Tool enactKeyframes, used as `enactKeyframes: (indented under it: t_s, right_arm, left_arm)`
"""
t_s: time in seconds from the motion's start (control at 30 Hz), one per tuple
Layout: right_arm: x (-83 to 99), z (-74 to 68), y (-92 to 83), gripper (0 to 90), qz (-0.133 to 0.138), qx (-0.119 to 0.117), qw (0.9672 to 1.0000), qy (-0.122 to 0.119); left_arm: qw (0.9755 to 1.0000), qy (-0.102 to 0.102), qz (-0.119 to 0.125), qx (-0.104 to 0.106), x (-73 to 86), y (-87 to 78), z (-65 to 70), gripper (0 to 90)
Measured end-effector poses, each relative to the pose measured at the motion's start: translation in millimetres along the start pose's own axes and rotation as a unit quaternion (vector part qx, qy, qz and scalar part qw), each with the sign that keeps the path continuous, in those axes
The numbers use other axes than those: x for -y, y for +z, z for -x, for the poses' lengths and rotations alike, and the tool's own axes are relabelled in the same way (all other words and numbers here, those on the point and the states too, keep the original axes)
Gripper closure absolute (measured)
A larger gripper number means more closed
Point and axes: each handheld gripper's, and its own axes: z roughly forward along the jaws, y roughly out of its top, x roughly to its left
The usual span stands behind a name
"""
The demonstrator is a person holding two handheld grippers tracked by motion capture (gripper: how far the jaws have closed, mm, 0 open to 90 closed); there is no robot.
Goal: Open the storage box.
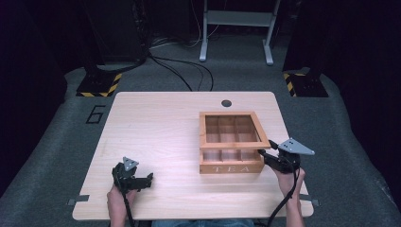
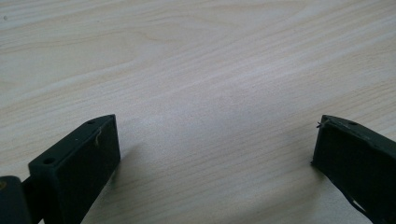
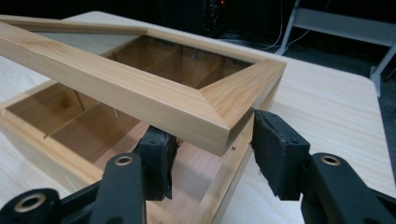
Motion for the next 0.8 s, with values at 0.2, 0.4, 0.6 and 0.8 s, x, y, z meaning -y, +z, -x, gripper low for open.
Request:
enactKeyframes:
  t_s: [0.2,0.4,0.6,0.8]
  right_arm:
    - [-7.5,1.3,0.0,52.9,0.014,0.007,0.9999,0.001]
    - [-15.4,3.5,3.0,53.0,0.033,0.014,0.9993,0.006]
    - [-19.7,5.8,4.8,57.2,0.042,0.017,0.9988,0.016]
    - [-25.7,11.2,6.1,58.1,0.047,0.009,0.9984,0.031]
  left_arm:
    - [1.0,-0.001,0.0,0.0,0.1,0.0,0.2,0.4]
    - [1.0,-0.001,0.0,0.0,0.0,0.0,0.1,0.4]
    - [1.0,-0.001,0.0,0.0,0.0,0.0,0.1,0.4]
    - [1.0,-0.001,0.001,-0.001,0.0,0.1,0.1,0.4]
